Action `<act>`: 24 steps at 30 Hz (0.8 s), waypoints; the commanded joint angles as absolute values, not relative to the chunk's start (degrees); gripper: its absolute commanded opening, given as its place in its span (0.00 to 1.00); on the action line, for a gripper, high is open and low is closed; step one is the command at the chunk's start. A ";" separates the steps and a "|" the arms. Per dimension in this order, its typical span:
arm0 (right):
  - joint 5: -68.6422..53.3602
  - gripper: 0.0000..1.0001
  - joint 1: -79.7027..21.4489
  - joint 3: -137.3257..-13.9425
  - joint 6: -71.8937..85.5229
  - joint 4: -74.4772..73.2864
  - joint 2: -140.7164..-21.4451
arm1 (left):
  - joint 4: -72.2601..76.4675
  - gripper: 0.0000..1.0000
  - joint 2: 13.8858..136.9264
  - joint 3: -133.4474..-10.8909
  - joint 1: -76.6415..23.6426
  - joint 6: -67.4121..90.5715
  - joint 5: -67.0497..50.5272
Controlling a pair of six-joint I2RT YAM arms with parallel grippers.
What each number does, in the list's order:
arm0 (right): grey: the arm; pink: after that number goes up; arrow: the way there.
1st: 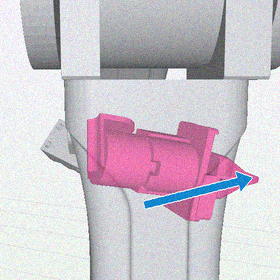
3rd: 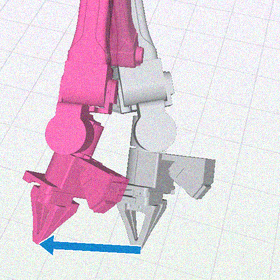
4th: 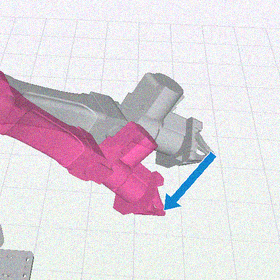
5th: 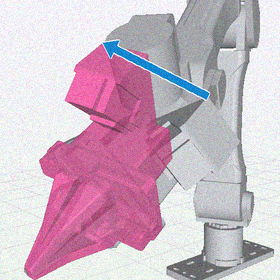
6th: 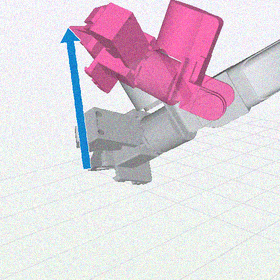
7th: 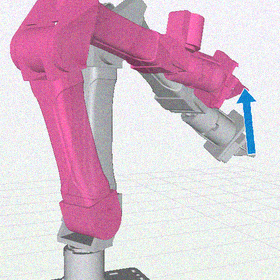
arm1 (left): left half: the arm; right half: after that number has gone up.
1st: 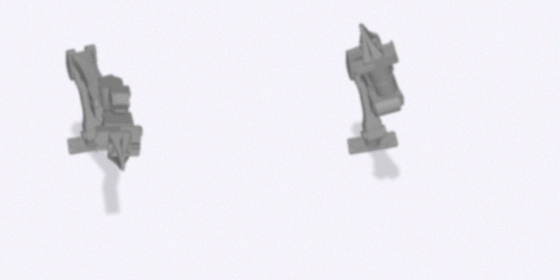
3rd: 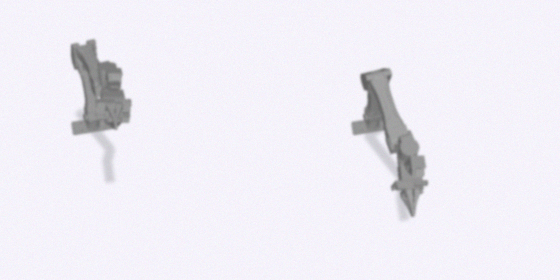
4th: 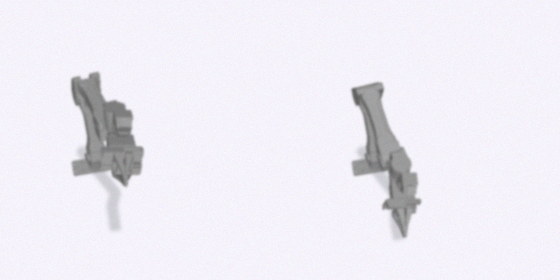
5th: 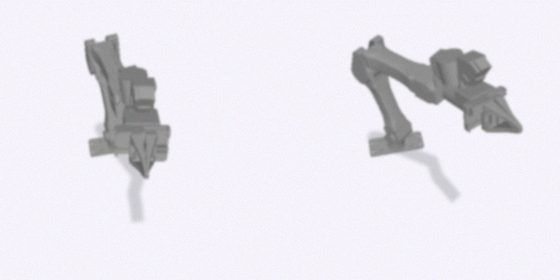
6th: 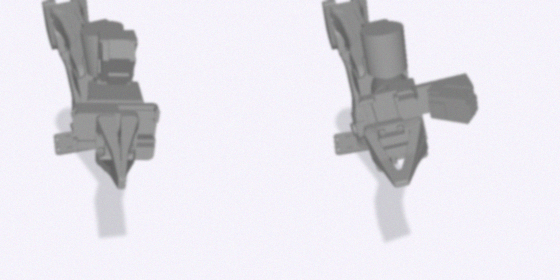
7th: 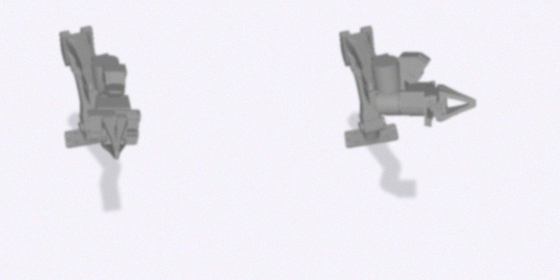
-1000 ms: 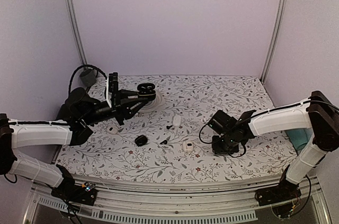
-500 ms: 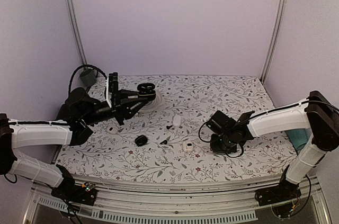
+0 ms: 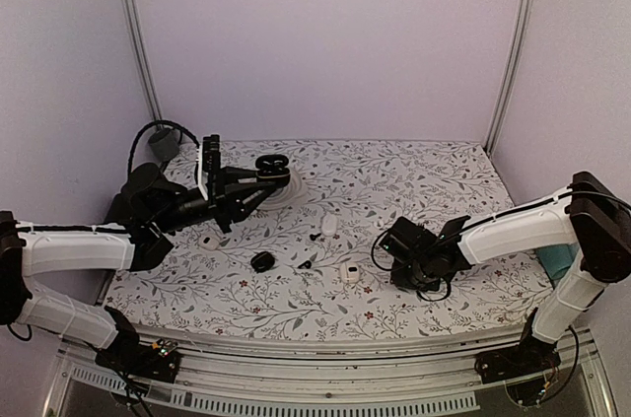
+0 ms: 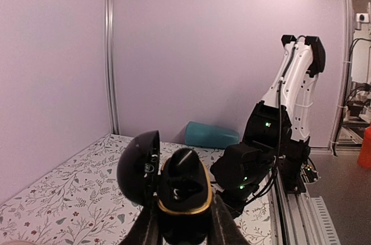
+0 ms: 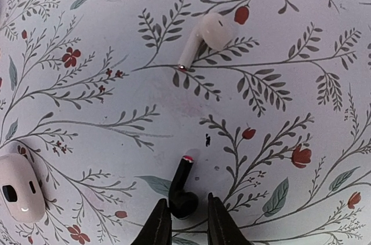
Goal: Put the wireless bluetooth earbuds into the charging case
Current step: Pick up the left earbud from the center of the board.
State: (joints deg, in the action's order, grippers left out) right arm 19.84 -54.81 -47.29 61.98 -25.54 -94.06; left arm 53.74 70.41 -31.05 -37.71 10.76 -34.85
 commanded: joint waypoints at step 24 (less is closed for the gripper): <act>21.26 0.25 -55.62 -43.64 72.04 -23.07 -95.41 | 55.63 0.00 69.96 -31.39 -37.62 11.25 -33.84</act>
State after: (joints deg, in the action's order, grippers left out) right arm 22.44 -55.51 -45.71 70.35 -21.80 -94.17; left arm 54.11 70.46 -31.03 -37.71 10.98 -34.02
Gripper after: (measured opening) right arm 0.250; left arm 0.229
